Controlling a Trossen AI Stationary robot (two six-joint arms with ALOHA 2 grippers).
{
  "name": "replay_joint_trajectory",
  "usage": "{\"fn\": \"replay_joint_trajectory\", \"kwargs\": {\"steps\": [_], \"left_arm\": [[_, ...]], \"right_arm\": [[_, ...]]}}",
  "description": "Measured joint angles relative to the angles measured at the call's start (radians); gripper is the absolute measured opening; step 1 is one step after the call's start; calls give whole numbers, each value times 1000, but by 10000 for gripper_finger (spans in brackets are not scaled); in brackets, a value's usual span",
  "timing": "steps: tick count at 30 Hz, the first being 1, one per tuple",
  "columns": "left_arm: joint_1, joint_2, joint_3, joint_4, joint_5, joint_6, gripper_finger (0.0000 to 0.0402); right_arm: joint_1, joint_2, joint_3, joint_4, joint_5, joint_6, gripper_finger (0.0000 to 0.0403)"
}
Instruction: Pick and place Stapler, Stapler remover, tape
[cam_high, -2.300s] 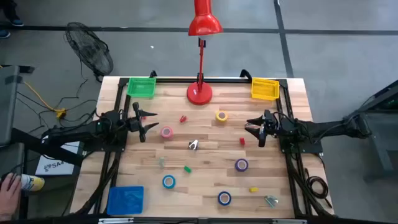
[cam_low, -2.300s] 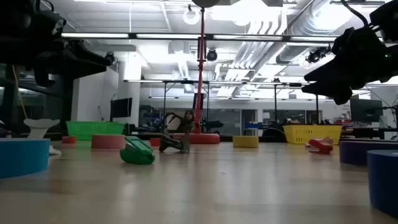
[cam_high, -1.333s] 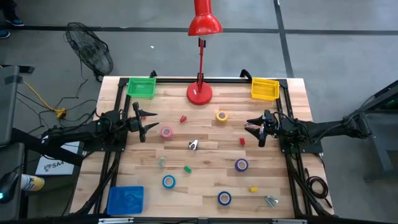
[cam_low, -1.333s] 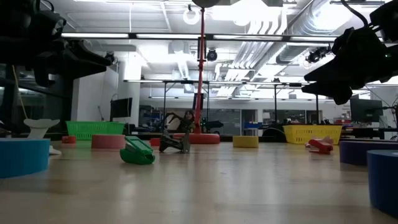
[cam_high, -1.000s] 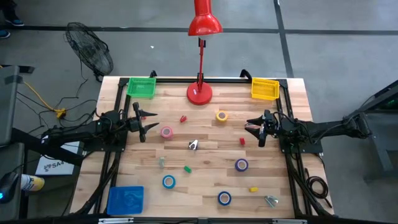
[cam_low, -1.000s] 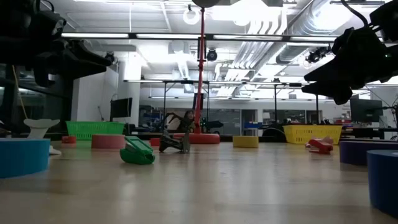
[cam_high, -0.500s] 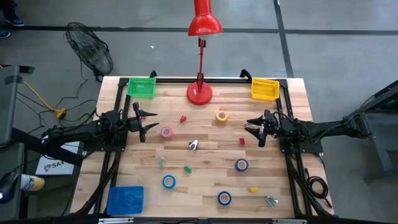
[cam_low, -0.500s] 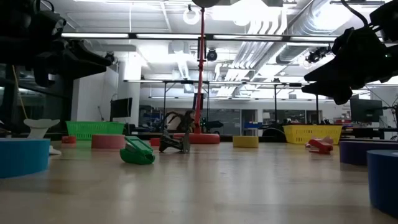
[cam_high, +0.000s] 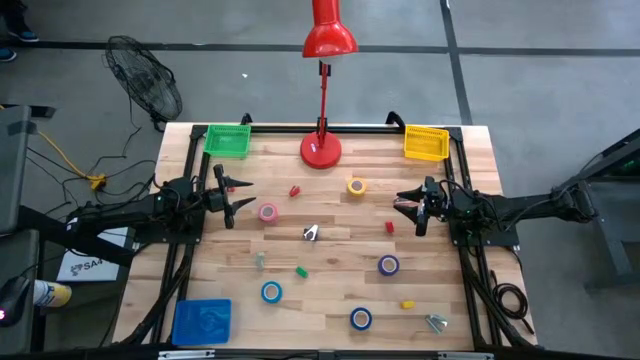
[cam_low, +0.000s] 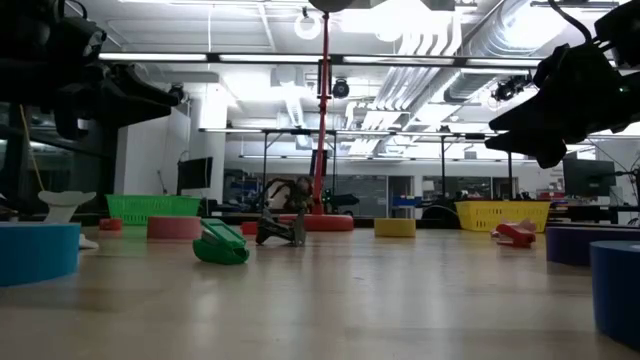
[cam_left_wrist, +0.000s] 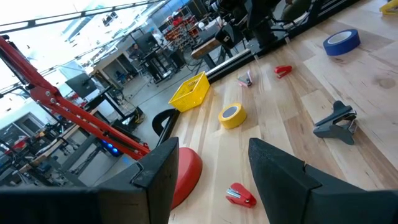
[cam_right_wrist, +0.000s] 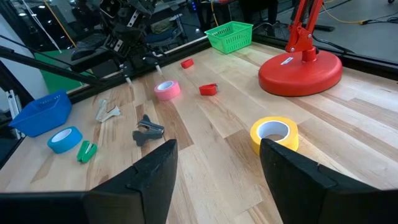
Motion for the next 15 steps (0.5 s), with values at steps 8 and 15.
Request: {"fn": "replay_joint_trajectory", "kwargs": {"steps": [8,15], "left_arm": [[0,0,0,0,0,0,190],[0,0,0,0,0,0,190]], "right_arm": [[0,0,0,0,-4,32,220],[0,0,0,-2,-104,196,220]]}}
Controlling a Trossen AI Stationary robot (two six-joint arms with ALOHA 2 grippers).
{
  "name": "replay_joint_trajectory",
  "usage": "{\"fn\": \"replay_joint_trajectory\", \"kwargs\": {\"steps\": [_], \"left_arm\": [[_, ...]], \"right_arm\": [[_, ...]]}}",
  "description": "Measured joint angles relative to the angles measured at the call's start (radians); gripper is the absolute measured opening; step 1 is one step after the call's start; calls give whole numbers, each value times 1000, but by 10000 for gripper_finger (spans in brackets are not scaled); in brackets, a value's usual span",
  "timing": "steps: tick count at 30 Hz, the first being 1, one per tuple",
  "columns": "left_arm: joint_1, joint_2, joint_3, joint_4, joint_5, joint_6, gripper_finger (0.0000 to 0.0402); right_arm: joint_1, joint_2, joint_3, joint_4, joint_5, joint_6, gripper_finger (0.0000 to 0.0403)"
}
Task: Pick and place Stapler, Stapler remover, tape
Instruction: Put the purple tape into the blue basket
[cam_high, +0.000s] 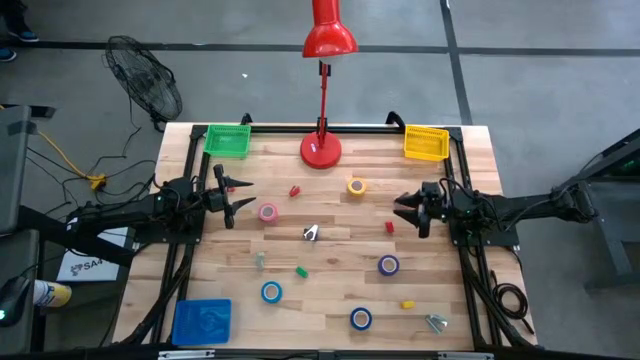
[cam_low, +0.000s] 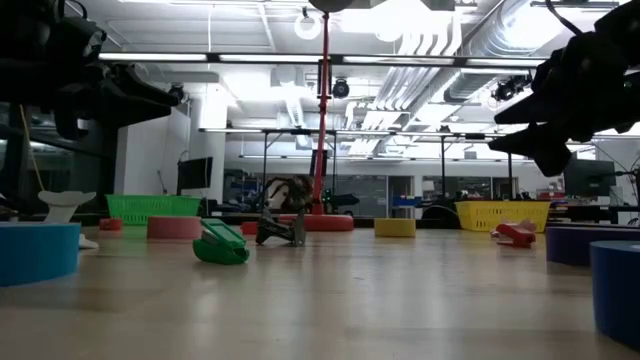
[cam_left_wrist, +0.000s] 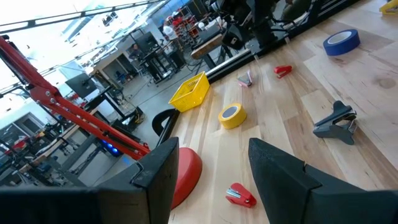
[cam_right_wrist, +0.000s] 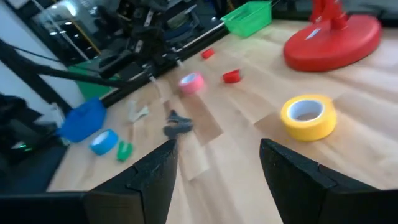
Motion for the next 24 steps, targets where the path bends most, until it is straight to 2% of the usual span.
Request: {"fn": "replay_joint_trajectory", "kwargs": {"steps": [7,14,18,24], "left_arm": [[0,0,0,0,0,0,190],[0,0,0,0,0,0,190],[0,0,0,0,0,0,190],[0,0,0,0,0,0,190]], "right_arm": [[0,7,3,-28,-39,209,220],[1,91,114,-222,-109,468,220],[12,176,208,-340,-171,541,220],[102,328,350,-445,-210,552,220]]}}
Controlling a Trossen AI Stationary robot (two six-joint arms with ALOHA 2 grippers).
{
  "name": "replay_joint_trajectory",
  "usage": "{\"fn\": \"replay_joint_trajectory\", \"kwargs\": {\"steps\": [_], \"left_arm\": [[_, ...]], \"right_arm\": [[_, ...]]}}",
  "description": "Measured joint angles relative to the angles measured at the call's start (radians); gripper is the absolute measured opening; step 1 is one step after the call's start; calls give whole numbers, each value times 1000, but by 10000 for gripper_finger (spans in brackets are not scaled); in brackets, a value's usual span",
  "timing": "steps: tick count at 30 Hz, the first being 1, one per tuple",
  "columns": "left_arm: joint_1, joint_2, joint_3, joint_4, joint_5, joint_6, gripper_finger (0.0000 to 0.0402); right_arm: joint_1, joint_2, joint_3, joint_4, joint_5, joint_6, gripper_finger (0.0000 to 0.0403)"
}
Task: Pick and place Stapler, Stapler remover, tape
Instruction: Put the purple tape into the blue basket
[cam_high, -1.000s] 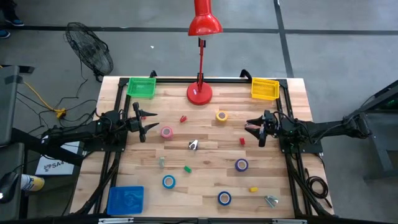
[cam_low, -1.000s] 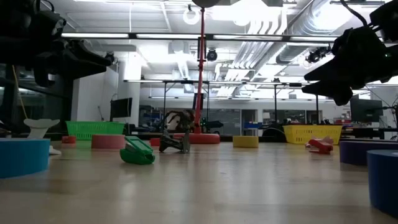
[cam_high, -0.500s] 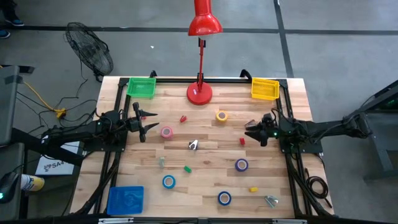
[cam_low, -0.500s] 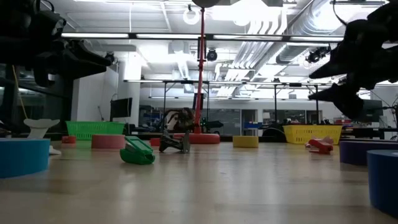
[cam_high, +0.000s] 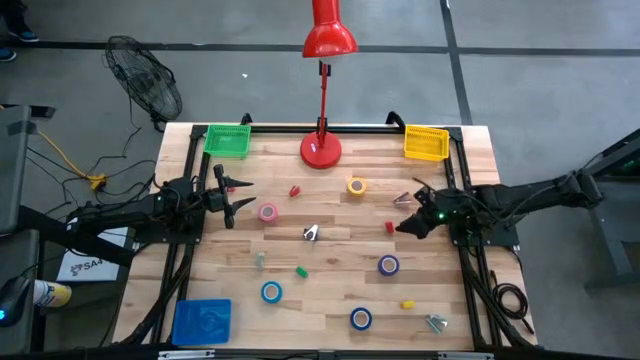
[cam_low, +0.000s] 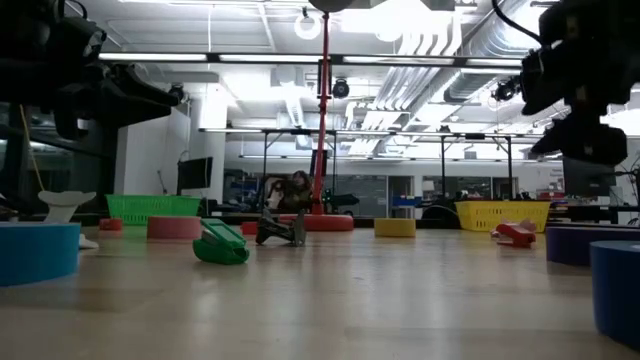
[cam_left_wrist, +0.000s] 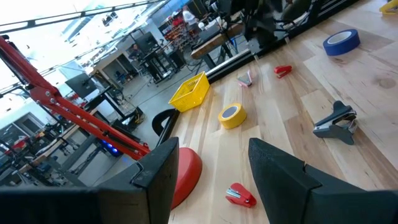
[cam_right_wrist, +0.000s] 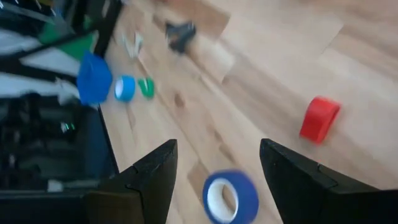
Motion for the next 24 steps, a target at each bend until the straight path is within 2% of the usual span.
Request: {"fn": "replay_joint_trajectory", "kwargs": {"steps": [8,16,24], "left_arm": [[0,0,0,0,0,0,190],[0,0,0,0,0,0,190],[0,0,0,0,0,0,190]], "right_arm": [[141,202,120,-147,20,170,220],[264,426,204,-176,19,344,220],[294,646,328,-198,-24,452,220]]}}
